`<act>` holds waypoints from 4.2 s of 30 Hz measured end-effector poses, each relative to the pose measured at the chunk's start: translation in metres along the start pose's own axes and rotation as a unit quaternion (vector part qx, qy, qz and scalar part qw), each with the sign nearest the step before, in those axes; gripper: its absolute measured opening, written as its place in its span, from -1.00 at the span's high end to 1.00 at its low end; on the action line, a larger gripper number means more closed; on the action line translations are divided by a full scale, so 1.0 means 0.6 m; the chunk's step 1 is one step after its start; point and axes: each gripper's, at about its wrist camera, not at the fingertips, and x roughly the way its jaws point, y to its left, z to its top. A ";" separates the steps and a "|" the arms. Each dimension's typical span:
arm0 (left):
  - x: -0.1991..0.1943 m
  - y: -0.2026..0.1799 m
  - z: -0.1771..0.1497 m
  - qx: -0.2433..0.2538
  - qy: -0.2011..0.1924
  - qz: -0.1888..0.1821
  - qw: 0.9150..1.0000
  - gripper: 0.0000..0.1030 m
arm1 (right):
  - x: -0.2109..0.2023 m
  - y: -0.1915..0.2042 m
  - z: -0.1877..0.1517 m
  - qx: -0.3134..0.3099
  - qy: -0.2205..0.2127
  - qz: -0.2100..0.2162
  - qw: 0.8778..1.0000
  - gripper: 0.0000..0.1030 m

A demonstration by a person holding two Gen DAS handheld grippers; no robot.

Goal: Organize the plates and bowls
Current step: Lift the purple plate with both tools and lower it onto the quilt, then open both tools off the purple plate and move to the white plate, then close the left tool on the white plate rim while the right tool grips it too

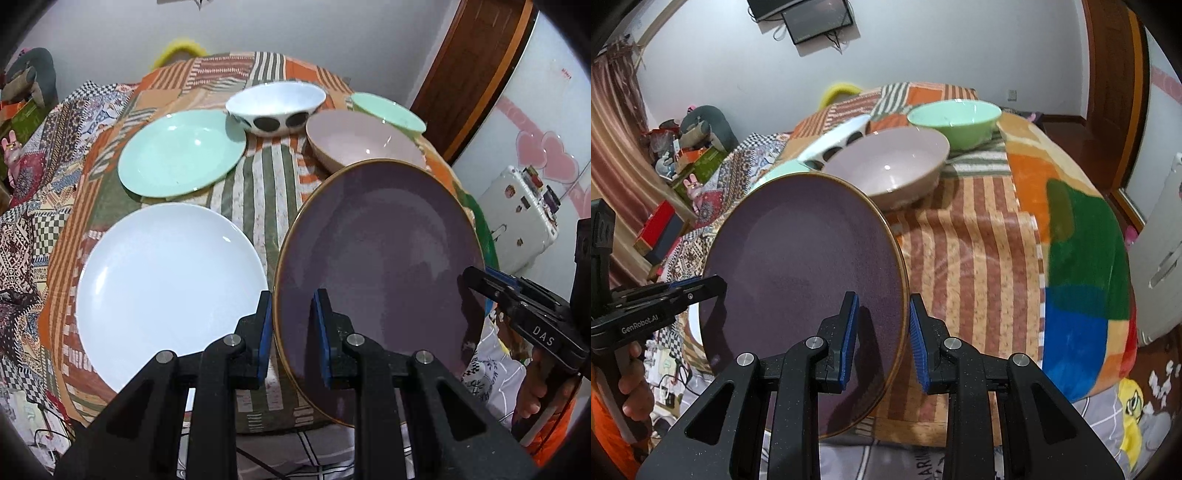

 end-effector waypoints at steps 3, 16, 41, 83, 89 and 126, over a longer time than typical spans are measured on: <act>0.018 -0.004 0.002 -0.002 0.018 -0.002 1.000 0.60 | 0.007 -0.008 -0.003 0.005 0.008 -0.003 1.000 0.52; 0.072 -0.001 0.014 0.001 0.049 0.005 0.999 0.60 | 0.042 -0.029 -0.014 0.025 0.043 -0.007 0.999 0.52; 0.123 0.002 0.033 -0.011 0.075 0.001 0.997 0.58 | 0.064 -0.041 -0.003 0.023 0.061 -0.013 0.998 0.47; -0.159 0.134 -0.017 -0.067 -0.141 0.063 0.986 -0.60 | -0.032 0.142 0.060 -0.094 -0.066 0.012 0.993 -0.48; -0.145 0.183 -0.034 -0.091 -0.124 0.086 0.984 -0.60 | 0.000 0.178 0.062 -0.109 -0.050 0.022 0.993 -0.48; -0.007 0.327 -0.093 -0.176 -0.017 0.030 0.984 0.30 | 0.215 0.255 0.068 -0.165 0.099 0.032 0.981 0.05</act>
